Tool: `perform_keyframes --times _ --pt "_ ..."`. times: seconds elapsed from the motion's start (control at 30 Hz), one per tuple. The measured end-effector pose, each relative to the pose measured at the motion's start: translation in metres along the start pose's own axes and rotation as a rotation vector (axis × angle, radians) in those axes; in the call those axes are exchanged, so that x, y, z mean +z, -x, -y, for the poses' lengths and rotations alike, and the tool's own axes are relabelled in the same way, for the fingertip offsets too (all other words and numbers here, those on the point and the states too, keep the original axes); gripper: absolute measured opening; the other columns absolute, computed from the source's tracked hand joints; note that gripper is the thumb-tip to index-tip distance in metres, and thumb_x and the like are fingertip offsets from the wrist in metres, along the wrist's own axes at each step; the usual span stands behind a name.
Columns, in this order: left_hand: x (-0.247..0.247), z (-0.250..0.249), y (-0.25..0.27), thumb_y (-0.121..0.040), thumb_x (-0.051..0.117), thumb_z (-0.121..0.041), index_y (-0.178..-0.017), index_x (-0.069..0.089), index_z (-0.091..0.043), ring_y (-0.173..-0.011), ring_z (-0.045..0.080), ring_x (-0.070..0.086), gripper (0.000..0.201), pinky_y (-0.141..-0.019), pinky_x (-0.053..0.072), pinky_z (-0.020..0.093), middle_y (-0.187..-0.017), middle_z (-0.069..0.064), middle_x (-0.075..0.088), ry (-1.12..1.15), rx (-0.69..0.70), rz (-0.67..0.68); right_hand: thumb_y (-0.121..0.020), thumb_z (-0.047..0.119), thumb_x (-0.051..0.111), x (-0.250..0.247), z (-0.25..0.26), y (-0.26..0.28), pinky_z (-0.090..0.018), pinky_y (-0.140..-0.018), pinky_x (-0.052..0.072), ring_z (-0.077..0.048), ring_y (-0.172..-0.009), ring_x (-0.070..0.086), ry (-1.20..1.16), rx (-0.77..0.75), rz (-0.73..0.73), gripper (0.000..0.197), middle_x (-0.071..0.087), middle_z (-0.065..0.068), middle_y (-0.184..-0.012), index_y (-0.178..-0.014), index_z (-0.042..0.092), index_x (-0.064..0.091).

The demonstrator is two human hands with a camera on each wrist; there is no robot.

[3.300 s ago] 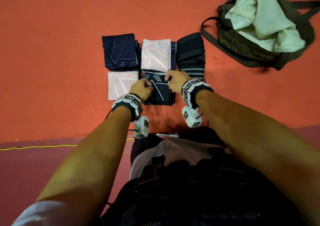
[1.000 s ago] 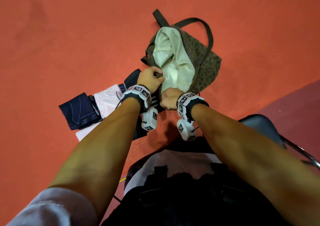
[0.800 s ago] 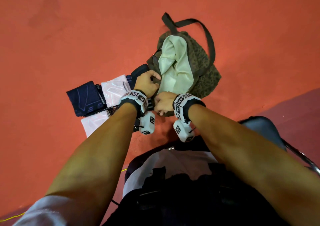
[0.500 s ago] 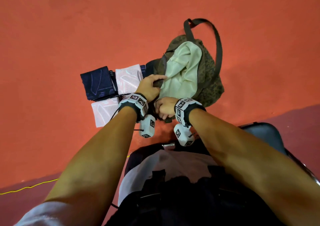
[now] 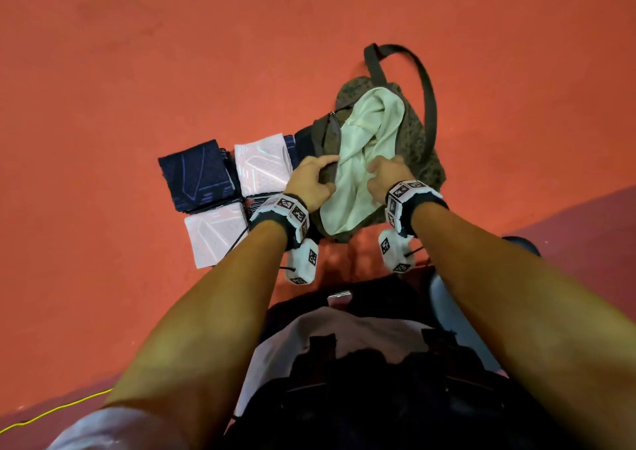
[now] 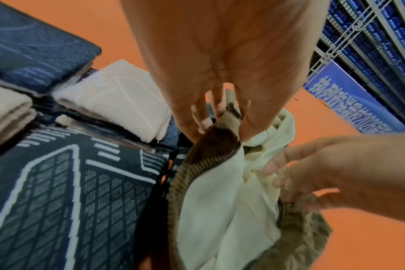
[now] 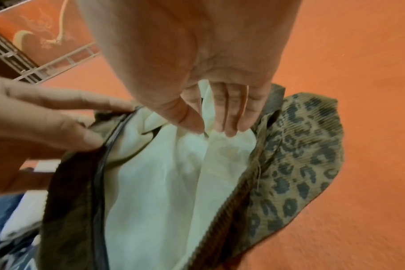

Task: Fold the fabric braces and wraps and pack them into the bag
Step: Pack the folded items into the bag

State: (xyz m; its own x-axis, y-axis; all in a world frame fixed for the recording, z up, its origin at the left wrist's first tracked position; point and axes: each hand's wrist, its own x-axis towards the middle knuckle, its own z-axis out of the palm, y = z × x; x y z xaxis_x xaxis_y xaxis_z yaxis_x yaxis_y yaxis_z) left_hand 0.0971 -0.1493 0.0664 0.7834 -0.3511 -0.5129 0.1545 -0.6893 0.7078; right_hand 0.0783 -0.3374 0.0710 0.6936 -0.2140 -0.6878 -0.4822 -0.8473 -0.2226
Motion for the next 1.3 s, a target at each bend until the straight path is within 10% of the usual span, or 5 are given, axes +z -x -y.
perform_keyframes --times 0.27,0.4,0.57,0.93,1.3 --pt "0.005 0.005 -0.006 -0.082 0.072 -0.010 -0.127 0.038 -0.011 -0.083 0.020 0.054 0.057 -0.079 0.048 0.033 -0.103 0.005 0.050 0.206 -0.103 -0.152 -0.092 0.014 0.056 -0.008 -0.005 -0.030 -0.032 -0.080 0.041 -0.039 -0.114 0.050 -0.040 0.067 -0.051 0.036 0.028 -0.014 -0.140 -0.127 0.008 0.050" --pt "0.005 0.005 -0.007 -0.084 0.076 -0.029 -0.114 0.040 -0.014 -0.084 0.020 0.054 0.049 -0.074 0.039 0.027 -0.097 0.003 0.056 0.175 -0.301 -0.153 -0.091 0.025 0.062 -0.011 -0.011 -0.049 -0.040 -0.100 0.043 -0.039 -0.130 0.041 -0.036 0.085 -0.046 0.046 0.029 -0.018 -0.150 -0.133 0.013 0.050" --pt "0.013 0.008 -0.005 -0.092 0.065 -0.029 -0.109 0.053 -0.009 -0.086 0.026 0.059 0.028 -0.075 0.043 0.030 -0.094 0.007 0.065 0.038 -0.216 -0.136 -0.094 0.031 0.053 -0.019 -0.013 -0.059 -0.044 -0.112 0.032 -0.038 -0.140 0.032 -0.023 0.134 -0.009 0.044 0.036 -0.019 -0.152 -0.134 0.014 0.054" --pt "0.019 -0.019 -0.021 -0.090 0.055 -0.012 -0.101 0.045 -0.010 -0.068 0.027 0.048 0.015 -0.068 0.043 0.038 -0.074 0.007 0.054 0.013 -0.041 -0.245 -0.083 0.002 0.051 -0.036 -0.027 -0.042 -0.039 -0.077 0.058 -0.030 -0.088 0.063 -0.106 -0.036 -0.014 0.029 0.065 -0.008 -0.102 -0.098 0.024 0.064" --pt "-0.006 -0.033 -0.015 -0.080 0.049 0.003 -0.099 0.040 -0.015 -0.070 0.023 0.047 0.028 -0.064 0.035 0.031 -0.084 0.010 0.053 0.044 -0.024 -0.317 -0.091 0.011 0.054 -0.072 -0.057 -0.023 -0.043 -0.085 0.051 -0.042 -0.111 0.060 0.214 -0.045 -0.026 0.059 0.056 -0.017 -0.129 -0.145 0.033 0.044"
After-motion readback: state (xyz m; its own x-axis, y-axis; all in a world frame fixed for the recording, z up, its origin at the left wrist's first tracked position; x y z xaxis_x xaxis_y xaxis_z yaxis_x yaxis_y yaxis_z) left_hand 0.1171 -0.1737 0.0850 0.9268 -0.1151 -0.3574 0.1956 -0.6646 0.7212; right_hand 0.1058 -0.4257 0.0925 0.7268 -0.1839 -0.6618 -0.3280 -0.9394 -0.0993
